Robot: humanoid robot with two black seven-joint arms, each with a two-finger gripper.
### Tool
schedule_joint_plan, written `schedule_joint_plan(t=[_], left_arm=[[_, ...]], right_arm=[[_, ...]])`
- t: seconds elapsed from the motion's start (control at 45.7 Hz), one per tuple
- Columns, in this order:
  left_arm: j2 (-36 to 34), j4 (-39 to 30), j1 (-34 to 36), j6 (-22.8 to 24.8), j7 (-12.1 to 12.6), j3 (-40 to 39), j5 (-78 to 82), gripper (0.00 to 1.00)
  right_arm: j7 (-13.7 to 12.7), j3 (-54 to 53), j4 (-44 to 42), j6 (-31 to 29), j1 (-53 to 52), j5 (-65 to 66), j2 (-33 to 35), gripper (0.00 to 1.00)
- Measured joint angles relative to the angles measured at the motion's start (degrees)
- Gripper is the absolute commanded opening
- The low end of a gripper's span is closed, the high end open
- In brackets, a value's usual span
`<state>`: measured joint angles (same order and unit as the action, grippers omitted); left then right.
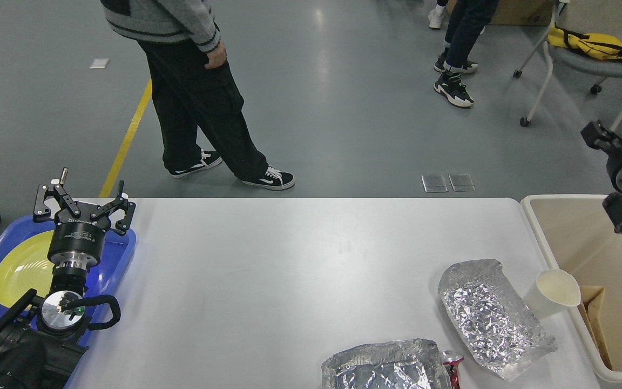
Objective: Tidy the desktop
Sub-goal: 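Lower the right gripper to the foil package's edge and grasp it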
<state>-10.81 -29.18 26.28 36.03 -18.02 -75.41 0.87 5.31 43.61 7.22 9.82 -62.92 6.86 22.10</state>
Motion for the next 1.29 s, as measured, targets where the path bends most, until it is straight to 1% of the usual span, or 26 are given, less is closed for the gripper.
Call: schedule_joint_plan(t=[0.066,0.109,0.175,0.263,0.394,0.525,0.613,0.7,0.832,1.094,1.182,1.291], left_arm=[[0.0,0.0,0.0,0.0,0.0,0.0,0.0,0.97],[0.0,0.0,0.0,0.0,0.0,0.0,0.0,0.97],[0.0,0.0,0.0,0.0,0.0,0.0,0.0,0.97],[0.0,0.0,0.0,0.0,0.0,0.0,0.0,0.97],[0.0,0.0,0.0,0.0,0.0,0.0,0.0,0.97],[0.0,0.0,0.0,0.0,0.0,0.0,0.0,0.97],[0.0,0.0,0.0,0.0,0.0,0.0,0.0,0.97],[0.0,0.0,0.0,0.0,0.0,0.0,0.0,0.97],[0.0,0.0,0.0,0.0,0.0,0.0,0.0,0.97],[0.0,0.0,0.0,0.0,0.0,0.0,0.0,0.97],[0.0,0.0,0.0,0.0,0.0,0.0,0.0,0.97],[0.0,-0.1,0.0,0.0,0.0,0.0,0.0,0.97]], right_arm=[[0.0,2.0,6.0,-3.0,-6.5,0.1,1.1,1.0],[0.0,3.2,11.9,-4.9,-11.1,0.1,3.0,1.0],[-0.1,5.0,23.6,-7.3,-18.8,0.3,7.1,1.0],[-0.2,7.8,41.4,-8.9,-29.2,0.7,11.7,1.0],[-0.2,12.6,65.0,-9.7,-41.1,0.9,15.4,1.0],[-0.2,14.2,81.9,-10.4,-47.4,1.3,16.8,1.0],[-0.2,14.7,88.8,-12.3,-49.2,2.7,16.9,1.0],[-0.2,16.6,90.8,-14.4,-49.6,3.8,16.3,1.0],[-0.3,20.6,90.0,-15.1,-47.7,6.0,15.9,1.0],[-0.4,29.7,89.7,-15.2,-44.1,14.7,20.0,1.0],[-0.4,30.6,89.8,-14.7,-40.9,15.0,21.5,1.0],[-0.4,30.2,89.8,-11.7,-35.7,14.7,22.5,1.0]])
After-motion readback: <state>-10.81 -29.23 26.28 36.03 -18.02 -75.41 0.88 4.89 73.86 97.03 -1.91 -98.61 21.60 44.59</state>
